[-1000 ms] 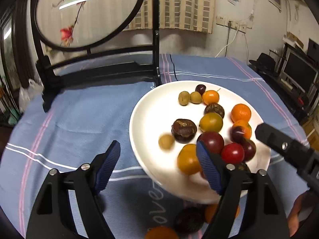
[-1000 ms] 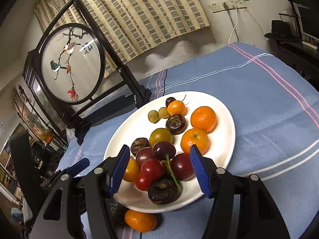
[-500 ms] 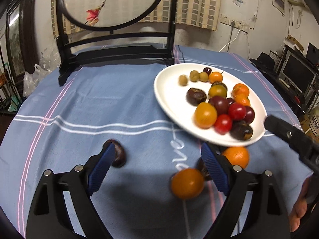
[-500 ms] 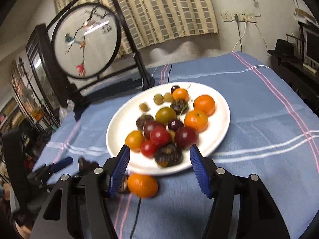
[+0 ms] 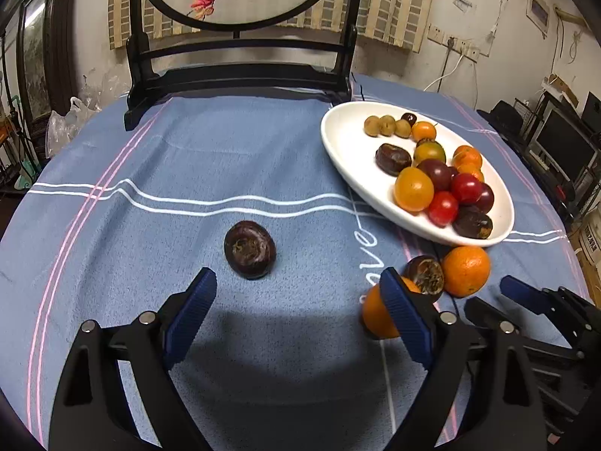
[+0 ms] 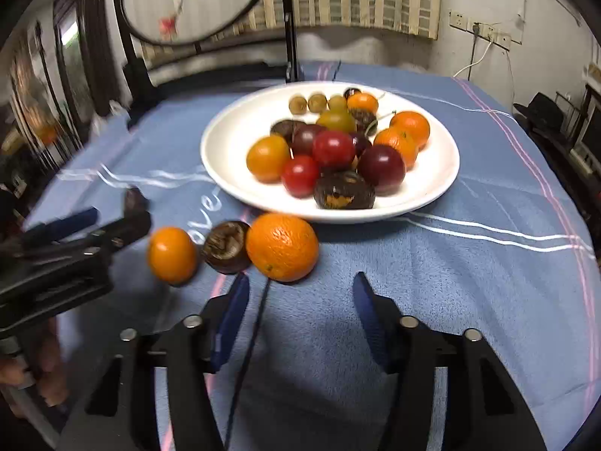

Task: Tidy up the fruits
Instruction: 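Grasp a mandarin with the right tool while the left tool grasps an orange tomato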

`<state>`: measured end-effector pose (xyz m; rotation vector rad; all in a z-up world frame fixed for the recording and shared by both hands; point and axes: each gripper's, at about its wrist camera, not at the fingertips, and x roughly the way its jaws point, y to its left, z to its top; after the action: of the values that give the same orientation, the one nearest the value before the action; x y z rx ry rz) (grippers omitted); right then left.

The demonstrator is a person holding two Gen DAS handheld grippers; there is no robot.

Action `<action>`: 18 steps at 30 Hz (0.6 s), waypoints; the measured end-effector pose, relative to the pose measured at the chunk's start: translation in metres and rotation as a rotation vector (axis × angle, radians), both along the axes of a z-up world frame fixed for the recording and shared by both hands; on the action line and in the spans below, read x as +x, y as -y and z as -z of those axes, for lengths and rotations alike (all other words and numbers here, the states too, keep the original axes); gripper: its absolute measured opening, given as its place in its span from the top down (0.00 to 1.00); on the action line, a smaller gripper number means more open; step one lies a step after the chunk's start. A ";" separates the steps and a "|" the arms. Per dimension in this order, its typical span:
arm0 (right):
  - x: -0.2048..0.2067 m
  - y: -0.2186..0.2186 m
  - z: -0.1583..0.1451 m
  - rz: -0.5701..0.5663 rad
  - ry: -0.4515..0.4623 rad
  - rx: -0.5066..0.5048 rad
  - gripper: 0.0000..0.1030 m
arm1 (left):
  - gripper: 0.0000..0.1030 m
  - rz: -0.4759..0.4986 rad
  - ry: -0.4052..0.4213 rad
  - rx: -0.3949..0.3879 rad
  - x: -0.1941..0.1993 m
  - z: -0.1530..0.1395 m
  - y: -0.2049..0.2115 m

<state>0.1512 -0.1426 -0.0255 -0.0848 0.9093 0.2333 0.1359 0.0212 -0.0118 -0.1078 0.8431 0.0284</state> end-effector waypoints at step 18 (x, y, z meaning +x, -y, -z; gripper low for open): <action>0.013 0.016 -0.002 0.013 -0.037 0.120 0.61 | 0.16 0.108 -0.017 -0.047 -0.004 -0.003 0.020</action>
<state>0.1643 -0.1583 -0.0233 0.0363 0.9303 0.2777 0.1318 0.0012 -0.0085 -0.1060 0.8658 -0.0924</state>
